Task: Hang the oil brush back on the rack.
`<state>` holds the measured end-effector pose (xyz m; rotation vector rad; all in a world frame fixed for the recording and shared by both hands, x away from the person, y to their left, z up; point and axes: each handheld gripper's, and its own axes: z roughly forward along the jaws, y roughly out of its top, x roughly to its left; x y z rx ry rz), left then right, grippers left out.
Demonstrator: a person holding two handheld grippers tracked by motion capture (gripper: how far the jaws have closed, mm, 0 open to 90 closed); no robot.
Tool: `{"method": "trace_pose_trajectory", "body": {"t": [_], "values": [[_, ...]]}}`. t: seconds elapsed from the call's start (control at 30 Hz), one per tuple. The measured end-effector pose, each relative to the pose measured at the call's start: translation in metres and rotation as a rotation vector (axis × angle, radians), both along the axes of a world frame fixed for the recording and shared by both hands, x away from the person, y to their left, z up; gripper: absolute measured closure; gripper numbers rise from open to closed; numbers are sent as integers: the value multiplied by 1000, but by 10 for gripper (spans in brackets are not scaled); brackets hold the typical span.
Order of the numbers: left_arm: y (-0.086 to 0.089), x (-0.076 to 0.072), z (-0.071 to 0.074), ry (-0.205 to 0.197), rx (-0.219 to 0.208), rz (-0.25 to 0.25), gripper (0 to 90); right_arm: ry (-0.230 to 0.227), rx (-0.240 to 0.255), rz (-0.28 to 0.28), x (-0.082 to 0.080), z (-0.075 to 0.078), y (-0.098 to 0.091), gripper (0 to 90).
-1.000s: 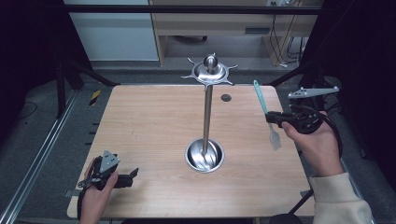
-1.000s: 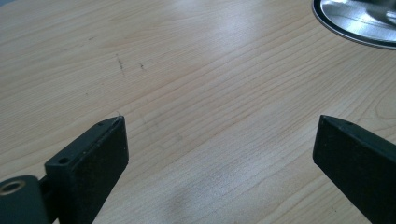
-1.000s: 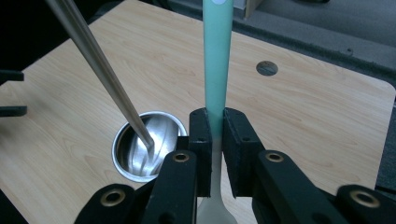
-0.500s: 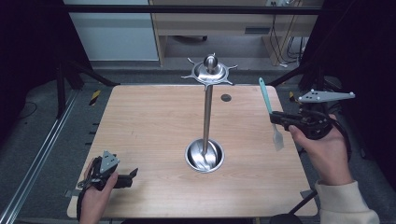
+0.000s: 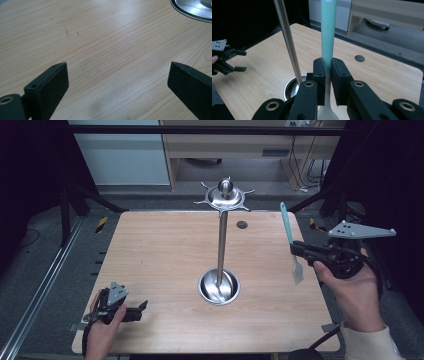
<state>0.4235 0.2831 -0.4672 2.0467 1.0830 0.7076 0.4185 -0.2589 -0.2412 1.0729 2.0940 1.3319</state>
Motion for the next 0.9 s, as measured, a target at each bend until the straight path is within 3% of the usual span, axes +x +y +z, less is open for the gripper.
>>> {"method": "trace_pose_trajectory", "body": {"t": [0.23,0.9], "values": [[-2,0,0,1,6,-5,30,-35,2,21,-7,3,6,823],[-2,0,0,2,4,-5,31,-80,2,115,-14,5,38,822]]}}
